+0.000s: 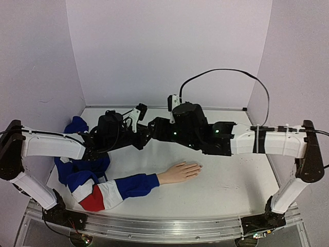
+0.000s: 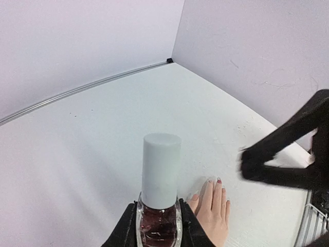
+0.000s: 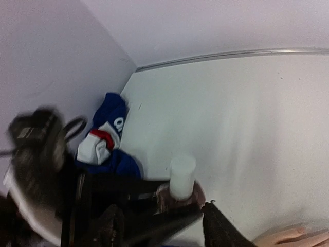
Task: Paint the nails
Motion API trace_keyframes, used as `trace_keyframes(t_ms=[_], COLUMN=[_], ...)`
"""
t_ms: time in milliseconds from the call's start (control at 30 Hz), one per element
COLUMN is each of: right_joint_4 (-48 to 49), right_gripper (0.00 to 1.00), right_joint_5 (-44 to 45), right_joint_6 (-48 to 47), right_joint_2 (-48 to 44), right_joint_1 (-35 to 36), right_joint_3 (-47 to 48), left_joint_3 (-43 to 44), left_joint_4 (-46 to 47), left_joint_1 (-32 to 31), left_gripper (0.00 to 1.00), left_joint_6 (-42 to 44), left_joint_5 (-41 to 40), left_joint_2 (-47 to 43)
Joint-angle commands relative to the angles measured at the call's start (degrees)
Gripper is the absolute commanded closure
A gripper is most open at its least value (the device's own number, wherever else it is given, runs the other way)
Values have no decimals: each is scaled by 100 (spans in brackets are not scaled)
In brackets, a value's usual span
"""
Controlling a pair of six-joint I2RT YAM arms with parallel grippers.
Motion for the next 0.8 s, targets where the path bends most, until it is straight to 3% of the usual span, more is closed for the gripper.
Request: trace_keyframes(t_ms=[0,167,367,533,667,767], right_joint_4=[172,157,647,1874,2496,2713], right_gripper=[32,3,4,17,42,52], right_joint_5=[-574,-2574,-6217,-7658,-7922,-7962], right_joint_6=[-1021,-1571,-2007,-1521,-1136,-978], right_joint_2=[-1111,-1431,-1083,-827,-686,-595], right_joint_1=[-219,-1058,-1551,-1536,-1537,-1518], right_joint_3=[-271,-460,-394,-530,-701,-757], left_joint_3=[62,-6,217,510,632,678], left_joint_4=[-484,-829,-839,-839,-839,-839], left_joint_1=[81,181,253,257,260,260], left_gripper=[100,100,100,100,100,100], left_joint_6=[-310,-360,-449,-664,-756,-759], left_joint_5=[-74,1199,3594,4942,5281,5318], left_joint_2=[-566,-990,-1262,-1107,-985,-949])
